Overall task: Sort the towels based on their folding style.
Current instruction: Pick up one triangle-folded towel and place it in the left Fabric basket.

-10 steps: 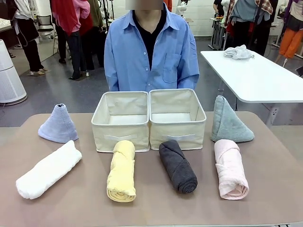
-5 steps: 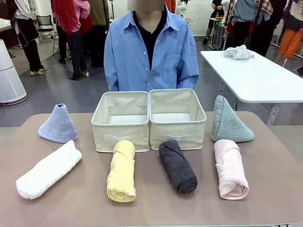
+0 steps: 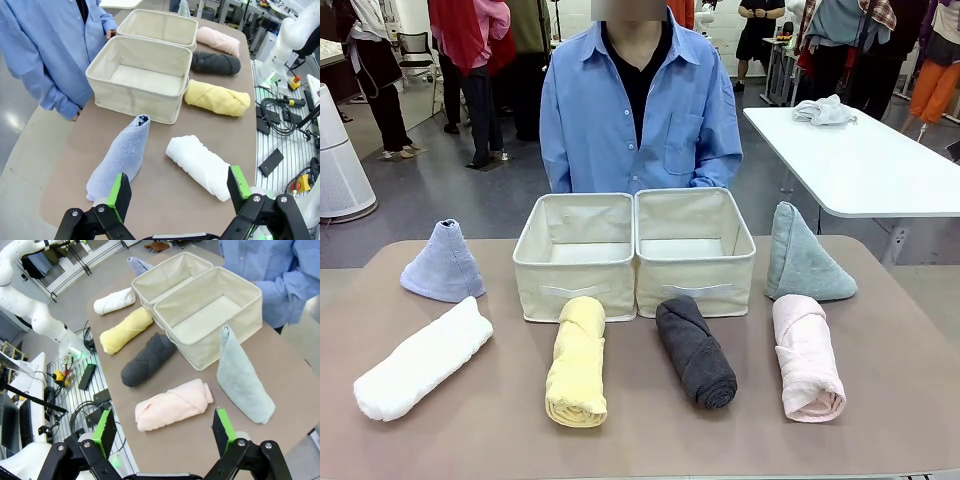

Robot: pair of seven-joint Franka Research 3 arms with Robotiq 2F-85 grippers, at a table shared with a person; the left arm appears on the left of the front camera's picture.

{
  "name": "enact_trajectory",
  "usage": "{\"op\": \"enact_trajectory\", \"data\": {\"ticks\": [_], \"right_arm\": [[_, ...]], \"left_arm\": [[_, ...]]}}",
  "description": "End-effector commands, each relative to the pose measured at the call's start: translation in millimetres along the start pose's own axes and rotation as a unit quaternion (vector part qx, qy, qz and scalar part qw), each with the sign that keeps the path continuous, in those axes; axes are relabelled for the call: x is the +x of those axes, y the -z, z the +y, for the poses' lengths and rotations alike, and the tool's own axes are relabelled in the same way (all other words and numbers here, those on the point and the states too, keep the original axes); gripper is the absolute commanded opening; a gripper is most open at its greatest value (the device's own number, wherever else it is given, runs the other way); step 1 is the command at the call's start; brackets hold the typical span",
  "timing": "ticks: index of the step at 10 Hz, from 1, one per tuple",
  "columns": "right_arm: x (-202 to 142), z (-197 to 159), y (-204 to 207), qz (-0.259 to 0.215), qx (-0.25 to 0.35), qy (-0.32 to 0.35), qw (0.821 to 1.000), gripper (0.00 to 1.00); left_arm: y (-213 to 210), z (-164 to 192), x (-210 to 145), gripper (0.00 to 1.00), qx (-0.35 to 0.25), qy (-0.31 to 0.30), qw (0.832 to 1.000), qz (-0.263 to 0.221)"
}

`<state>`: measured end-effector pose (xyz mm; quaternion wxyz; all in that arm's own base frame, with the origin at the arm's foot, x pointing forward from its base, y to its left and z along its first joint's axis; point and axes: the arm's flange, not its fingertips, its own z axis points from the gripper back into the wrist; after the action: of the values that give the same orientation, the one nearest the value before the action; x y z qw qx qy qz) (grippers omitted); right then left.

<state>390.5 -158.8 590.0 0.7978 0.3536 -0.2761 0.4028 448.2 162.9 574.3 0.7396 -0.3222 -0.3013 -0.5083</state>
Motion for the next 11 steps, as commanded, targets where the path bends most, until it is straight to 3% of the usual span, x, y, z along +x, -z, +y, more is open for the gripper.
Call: {"op": "enact_trajectory", "data": {"ticks": [1, 11], "right_arm": [[-3.7, 2.1, 2.5, 0.001, 0.005, -0.009, 1.0, 1.0], [-3.7, 2.1, 2.5, 0.001, 0.005, -0.009, 1.0, 1.0]], "left_arm": [[-0.2, -0.5, 0.8, 1.0, 0.006, -0.01, 1.0, 0.012], [-0.2, -0.5, 0.8, 1.0, 0.006, -0.01, 1.0, 0.012]]}}
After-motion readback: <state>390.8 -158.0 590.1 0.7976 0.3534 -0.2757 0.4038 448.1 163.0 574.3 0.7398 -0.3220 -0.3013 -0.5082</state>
